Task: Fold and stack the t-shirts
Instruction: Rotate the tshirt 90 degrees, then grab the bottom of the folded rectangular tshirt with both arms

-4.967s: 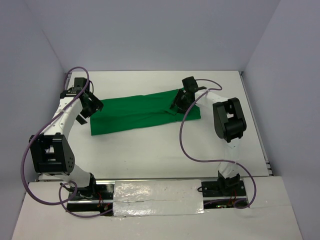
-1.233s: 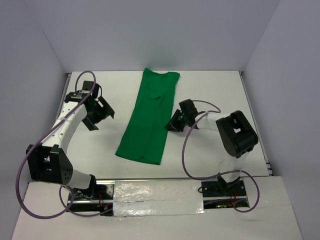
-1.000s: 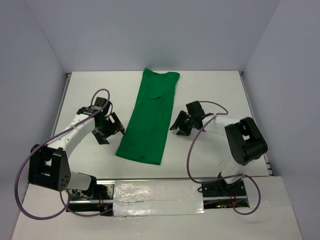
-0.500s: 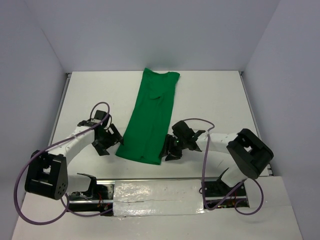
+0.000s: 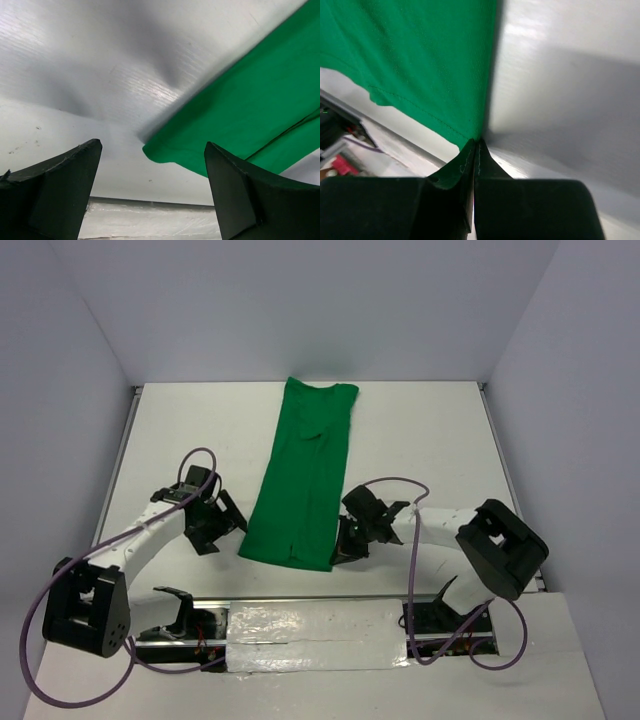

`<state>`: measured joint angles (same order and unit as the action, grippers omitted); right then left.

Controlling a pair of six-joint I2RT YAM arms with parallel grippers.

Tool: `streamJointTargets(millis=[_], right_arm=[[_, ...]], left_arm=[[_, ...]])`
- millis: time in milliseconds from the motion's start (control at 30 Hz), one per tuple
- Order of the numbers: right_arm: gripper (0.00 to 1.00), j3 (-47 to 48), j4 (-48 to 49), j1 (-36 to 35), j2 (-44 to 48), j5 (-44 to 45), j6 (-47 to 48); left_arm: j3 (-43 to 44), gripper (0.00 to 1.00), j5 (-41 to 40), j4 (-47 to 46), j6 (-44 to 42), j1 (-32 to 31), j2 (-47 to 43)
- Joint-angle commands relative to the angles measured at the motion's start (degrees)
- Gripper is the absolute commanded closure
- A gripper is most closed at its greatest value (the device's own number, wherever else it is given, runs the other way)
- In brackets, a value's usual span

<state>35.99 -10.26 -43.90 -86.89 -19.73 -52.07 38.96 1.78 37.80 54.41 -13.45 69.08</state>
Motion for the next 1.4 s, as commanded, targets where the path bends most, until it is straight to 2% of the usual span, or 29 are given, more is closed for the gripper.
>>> streamJointTargets(millis=[0, 200, 333, 400, 533, 600, 633, 767, 1000, 1100, 1133, 1167, 1200, 1300, 1367], right_arm=[[1.0, -1.18, -8.36, 0.13, 4.18, 4.16, 4.34], [1.0, -2.15, -15.22, 2.41, 9.45, 7.76, 8.21], [1.0, -3.81, -18.03, 5.83, 12.88, 9.96, 11.02], [1.0, -4.17, -18.65, 7.24, 13.41, 9.71, 12.34], [0.96, -5.48, -17.34, 7.78, 13.94, 7.78, 12.7], [0.89, -6.01, -16.81, 7.6, 14.2, 7.07, 12.09], [0.83, -6.36, -16.29, 7.77, 14.47, 6.63, 11.74], [0.69, -8.04, -14.09, 7.69, 15.44, 4.35, 9.54], [0.66, -9.53, -11.54, 7.78, 16.23, 2.15, 6.99], [0.66, -9.71, -11.45, 7.78, 16.66, 2.32, 6.2], [0.68, -9.8, -11.45, 7.78, 16.84, 3.02, 6.02], [0.7, -9.62, -11.45, 7.78, 17.02, 3.46, 5.58], [0.78, -9.53, -11.45, 7.78, 17.37, 3.9, 5.41], [1.0, -8.75, -12.15, 7.69, 18.25, 5.48, 4.79], [1.0, -8.13, -13.29, 7.78, 19.56, 7.07, 4.53]], left_arm=[[0.15, 0.02, 2.35, 1.57, 1.22, -3.58, -1.67], [-2.48, 0.06, 3.32, -0.71, 5.7, -14.74, -0.53], [-5.03, 0.17, 5.16, -4.84, 6.67, -18.8, 0.35], [-6.0, 0.19, 5.69, -6.6, 7.19, -20.55, 0.44], [-8.27, 0.26, 6.83, -9.93, 8.07, -22.23, -0.34], [-9.34, 0.3, 7.79, -13.0, 8.6, -22.49, -0.79], [-9.78, 0.36, 8.15, -13.63, 8.78, -22.58, -0.7], [-10.66, 0.49, 8.15, -14.68, 9.57, -23.11, 0.09], [-11.54, 0.59, 8.59, -17.41, 11.33, -24.34, 1.32], [-11.36, 0.74, 8.06, -16.89, 11.59, -24.6, 1.41], [-11.19, 0.88, 7.98, -16.88, 11.51, -24.69, 1.32], [-11.01, 0.95, 7.89, -16.54, 11.59, -24.78, 1.32], [-10.92, 1.0, 7.63, -16.18, 11.51, -24.87, 1.5], [-9.26, 1.0, 5.96, -13.46, 11.59, -25.57, 2.2], [-7.41, 1.0, 4.73, -11.19, 12.12, -26.53, 2.2]])
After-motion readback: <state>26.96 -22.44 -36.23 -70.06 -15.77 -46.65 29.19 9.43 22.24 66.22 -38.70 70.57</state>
